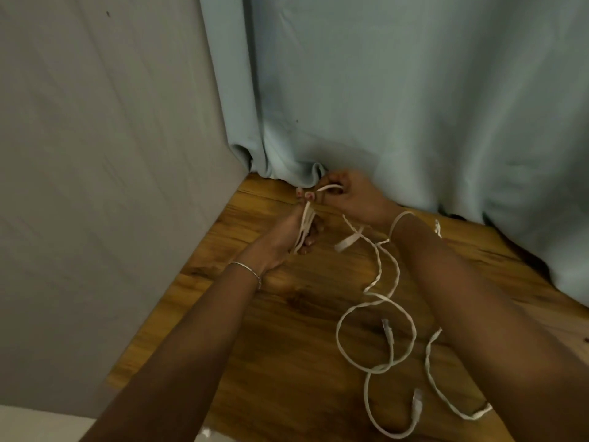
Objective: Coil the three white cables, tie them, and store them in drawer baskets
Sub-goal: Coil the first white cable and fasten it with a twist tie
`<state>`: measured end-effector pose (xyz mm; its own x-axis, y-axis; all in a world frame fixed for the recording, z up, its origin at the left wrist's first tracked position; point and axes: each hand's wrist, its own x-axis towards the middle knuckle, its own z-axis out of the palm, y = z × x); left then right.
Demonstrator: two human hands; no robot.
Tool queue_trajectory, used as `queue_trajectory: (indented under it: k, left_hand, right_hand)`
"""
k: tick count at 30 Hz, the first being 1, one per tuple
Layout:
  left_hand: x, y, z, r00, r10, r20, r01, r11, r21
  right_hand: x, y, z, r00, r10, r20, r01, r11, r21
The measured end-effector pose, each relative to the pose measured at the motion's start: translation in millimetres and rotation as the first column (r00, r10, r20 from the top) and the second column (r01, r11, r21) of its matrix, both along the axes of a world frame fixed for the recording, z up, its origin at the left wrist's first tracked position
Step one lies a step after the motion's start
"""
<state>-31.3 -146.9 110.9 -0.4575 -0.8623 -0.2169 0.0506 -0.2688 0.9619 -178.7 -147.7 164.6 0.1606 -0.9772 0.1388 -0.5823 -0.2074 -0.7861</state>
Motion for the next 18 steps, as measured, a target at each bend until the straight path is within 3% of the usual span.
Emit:
queue_trajectory:
  k: [2,5,10,16,18]
  left_hand:
    - [-4,6,4,0.998,-0.048,-0.027,0.049,0.999,0.014]
    - [-5,7,10,0.971,-0.117,-0.208,0.137,0.987,0.083]
    - [-1,3,17,0.815,-0.169,-0.554,0.276,0.954,0.115]
    - [4,-6,10,0.741,0.108,-0.663,0.080,0.966,0.247]
    - [8,-10,8,0.735,0.227,-0.638,-0.045,0.956,0.289]
  right_hand:
    - [-3,-4,0,0.998,-0.025,0.060,0.026,1.000,-0.013]
    - [-3,-6,-8,0.990,-0.063,0.126,0.063,0.998,0.002]
    - [9,4,-32,0.936,-0.130,0.325,0.104,0.990,0.097]
    - [19,13,-45,0.972,-0.082,0.218,0.046,0.985,0.164]
    - [23,22,-47,0.961,-0.079,0.265,0.017,0.974,0.227]
